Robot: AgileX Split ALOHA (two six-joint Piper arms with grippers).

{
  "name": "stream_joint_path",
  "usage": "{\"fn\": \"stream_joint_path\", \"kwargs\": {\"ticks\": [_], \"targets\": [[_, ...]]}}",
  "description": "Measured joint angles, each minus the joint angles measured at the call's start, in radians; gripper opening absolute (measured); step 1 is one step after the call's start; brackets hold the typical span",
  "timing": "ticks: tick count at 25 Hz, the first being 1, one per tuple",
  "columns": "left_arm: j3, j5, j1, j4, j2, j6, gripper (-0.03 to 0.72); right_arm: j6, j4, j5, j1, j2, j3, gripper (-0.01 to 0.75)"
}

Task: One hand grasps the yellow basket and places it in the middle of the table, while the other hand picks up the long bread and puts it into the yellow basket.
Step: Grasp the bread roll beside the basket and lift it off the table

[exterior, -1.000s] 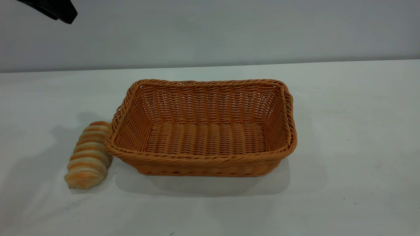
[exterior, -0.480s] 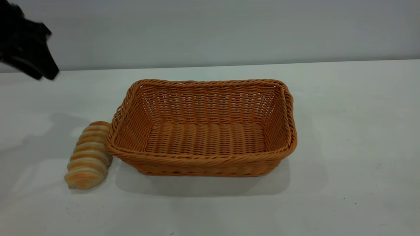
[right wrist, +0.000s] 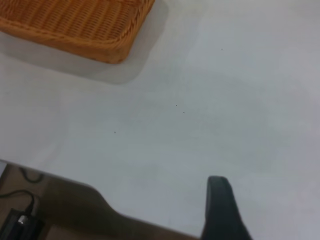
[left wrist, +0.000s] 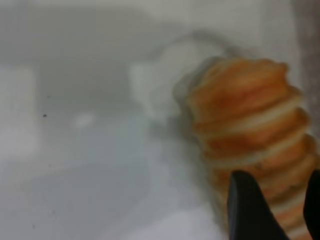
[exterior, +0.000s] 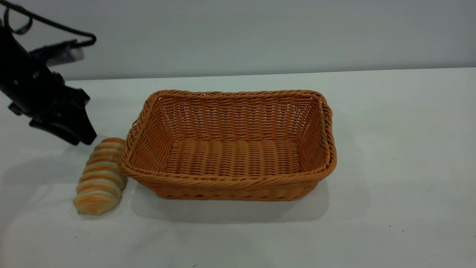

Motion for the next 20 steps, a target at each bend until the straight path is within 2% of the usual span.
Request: {"fn": "stream_joint_path", "kwargs": {"ticks": [8, 16, 20], "targets": [[0.000, -0.045, 0.000, -0.041, 0.067, 0.032, 0.349, 0.017, 0.001, -0.014, 0.000, 0.000, 0.015, 0.460], [-0.008, -0.037, 0.000, -0.278, 0.120, 0.230, 0.348, 0.022, 0.001, -0.014, 0.000, 0.000, 0.015, 0.460], [-0.009, -0.035, 0.002, -0.291, 0.133, 0.247, 0.293, 0.022, 0.001, -0.015, 0.000, 0.000, 0.015, 0.460]]}}
